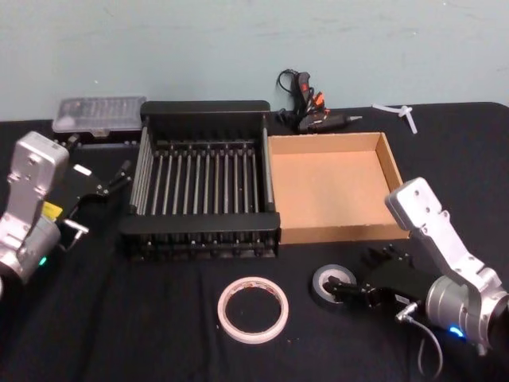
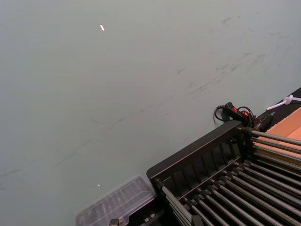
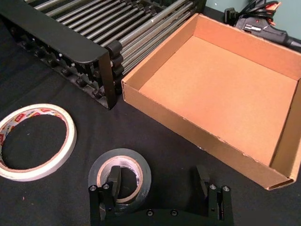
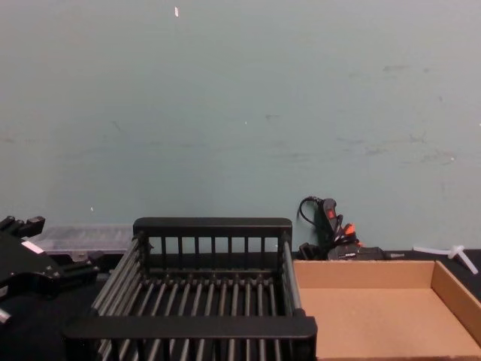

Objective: Pick up the white tape and place it into the black box , Pick up the silver tape and place it into the brown box.

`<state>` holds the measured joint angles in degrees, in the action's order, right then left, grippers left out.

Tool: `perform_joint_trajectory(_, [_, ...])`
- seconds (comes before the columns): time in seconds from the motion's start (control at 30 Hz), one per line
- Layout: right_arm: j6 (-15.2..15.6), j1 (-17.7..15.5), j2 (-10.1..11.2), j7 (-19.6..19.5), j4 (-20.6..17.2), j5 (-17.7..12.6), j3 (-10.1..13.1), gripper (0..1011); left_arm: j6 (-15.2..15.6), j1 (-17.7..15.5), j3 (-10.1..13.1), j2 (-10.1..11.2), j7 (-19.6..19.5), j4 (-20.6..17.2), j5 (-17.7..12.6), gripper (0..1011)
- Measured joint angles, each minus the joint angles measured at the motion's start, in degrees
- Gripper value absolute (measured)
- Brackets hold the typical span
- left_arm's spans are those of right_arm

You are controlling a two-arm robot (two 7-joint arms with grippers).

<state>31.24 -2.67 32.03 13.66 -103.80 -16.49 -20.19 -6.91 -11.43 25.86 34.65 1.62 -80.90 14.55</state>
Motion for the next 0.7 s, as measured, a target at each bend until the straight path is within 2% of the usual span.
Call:
perform_joint_trajectory(0.23, [0.2,0.0,-0.9,0.4,0.4,0.7,0.4,1002,0.0,0.0,0.0,0.0,0.0,0.0,0.0,1001])
perform_joint_trajectory(0.57, [0.2,-0.1,-0.8,0.4,0.4,0.7,0.4,1002,0.0,0.0,0.0,0.0,0.0,0.0,0.0,1001])
perform_joint_trajectory(0.7, [0.2,-0.1,-0.8,0.4,0.4,0.6,0.4,930,0.0,0.0,0.0,0.0,0.0,0.0,0.0,1001])
